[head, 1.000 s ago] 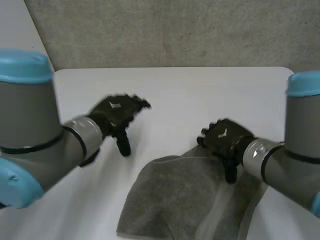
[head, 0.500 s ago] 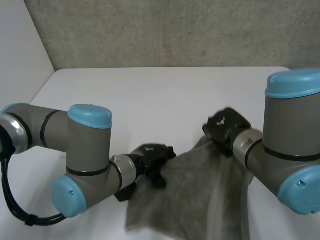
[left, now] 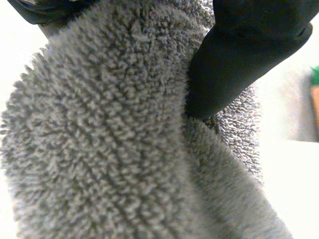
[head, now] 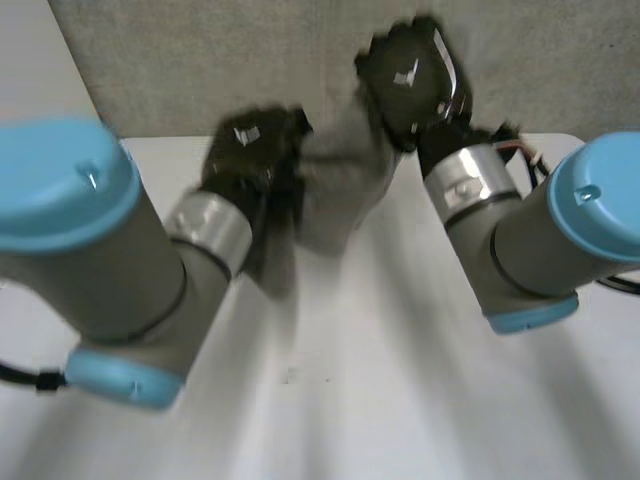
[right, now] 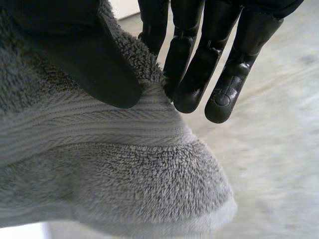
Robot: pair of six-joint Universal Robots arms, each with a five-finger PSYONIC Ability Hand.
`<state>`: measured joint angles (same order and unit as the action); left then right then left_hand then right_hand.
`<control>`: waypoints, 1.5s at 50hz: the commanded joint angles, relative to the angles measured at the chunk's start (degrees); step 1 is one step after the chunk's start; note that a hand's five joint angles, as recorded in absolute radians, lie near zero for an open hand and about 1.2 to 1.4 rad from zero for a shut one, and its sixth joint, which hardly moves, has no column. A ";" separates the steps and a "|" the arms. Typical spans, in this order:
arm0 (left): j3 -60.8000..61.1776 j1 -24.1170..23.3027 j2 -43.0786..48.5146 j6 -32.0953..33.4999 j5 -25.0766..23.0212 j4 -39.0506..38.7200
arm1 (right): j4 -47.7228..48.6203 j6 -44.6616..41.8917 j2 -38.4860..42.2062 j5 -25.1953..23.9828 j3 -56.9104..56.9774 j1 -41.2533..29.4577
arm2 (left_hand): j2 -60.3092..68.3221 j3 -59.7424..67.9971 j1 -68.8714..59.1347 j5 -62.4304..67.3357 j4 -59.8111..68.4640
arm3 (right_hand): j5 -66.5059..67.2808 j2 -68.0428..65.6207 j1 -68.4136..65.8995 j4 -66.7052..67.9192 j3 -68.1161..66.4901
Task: Fold the laundry
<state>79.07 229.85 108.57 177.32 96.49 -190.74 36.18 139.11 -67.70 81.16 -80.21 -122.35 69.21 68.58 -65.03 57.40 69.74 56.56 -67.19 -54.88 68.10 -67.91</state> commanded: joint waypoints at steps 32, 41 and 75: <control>-5.14 11.14 15.68 -7.52 -22.53 7.40 | -13.24 -0.42 -20.97 -15.77 -25.16 5.28 | -50.93 -50.30 46.75 -49.12 -51.45 | 13.44 -12.81 -25.12 11.90 -12.09; -11.66 10.97 23.79 -5.94 -35.05 7.14 | -13.33 -0.42 -22.47 -15.86 -26.22 5.19 | -51.09 -50.46 46.91 -49.28 -51.62 | 13.44 -12.81 -25.12 11.90 -12.09; -29.59 10.61 28.47 6.37 -16.48 9.61 | -11.84 -0.33 -24.15 -18.23 -21.57 9.41 | 10.79 11.42 -14.97 12.60 10.26 | 13.44 -12.81 -25.12 11.90 -12.09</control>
<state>54.39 238.98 140.53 183.89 58.13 -177.16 23.17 138.78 -94.07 62.97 -104.35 -114.62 68.59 68.50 -66.98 58.07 68.51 56.74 -67.19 -54.88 68.30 -68.01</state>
